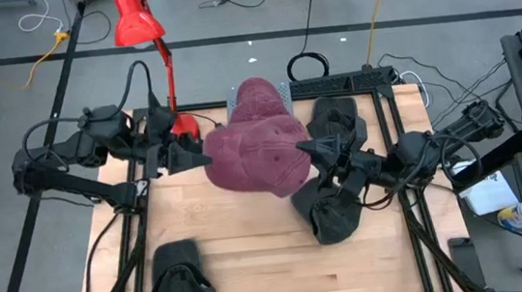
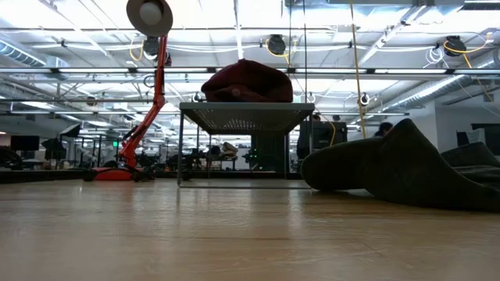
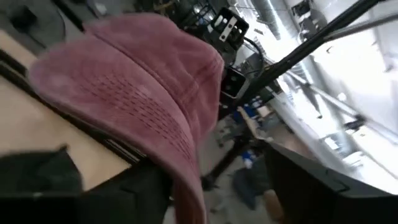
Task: Pick & Place hat
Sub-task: Stack the red cap on top of the red caps on the shelf
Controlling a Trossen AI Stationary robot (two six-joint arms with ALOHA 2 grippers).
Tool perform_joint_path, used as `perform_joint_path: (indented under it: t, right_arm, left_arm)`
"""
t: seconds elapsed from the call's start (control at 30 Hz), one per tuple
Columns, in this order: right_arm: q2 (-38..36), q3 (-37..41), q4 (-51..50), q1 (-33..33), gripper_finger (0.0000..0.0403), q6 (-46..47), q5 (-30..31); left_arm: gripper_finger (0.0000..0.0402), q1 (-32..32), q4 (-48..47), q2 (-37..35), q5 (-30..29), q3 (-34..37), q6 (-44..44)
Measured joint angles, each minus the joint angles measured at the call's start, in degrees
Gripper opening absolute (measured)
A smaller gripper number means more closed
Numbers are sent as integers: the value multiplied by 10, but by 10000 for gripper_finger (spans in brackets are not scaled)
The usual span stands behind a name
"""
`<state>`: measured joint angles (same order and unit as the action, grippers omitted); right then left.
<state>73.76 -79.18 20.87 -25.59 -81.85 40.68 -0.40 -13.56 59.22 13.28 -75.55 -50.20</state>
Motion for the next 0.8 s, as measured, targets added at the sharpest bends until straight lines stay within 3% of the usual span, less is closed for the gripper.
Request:
perform_joint_path:
  t: [0.2, 0.47, 0.8]
  right_arm:
    - [-1, 0, 25, -9, 36, 11, 75]
    - [-1, 0, 46, -30, 36, 103, 182]
    - [-1, -1, 50, -43, 36, 256, 196]
  left_arm:
    - [298, 37, -4, -2, 0, 0, 103]
    - [310, 77, -19, -2, -15, 0, 231]
    - [310, 102, -30, -2, -32, 0, 273]
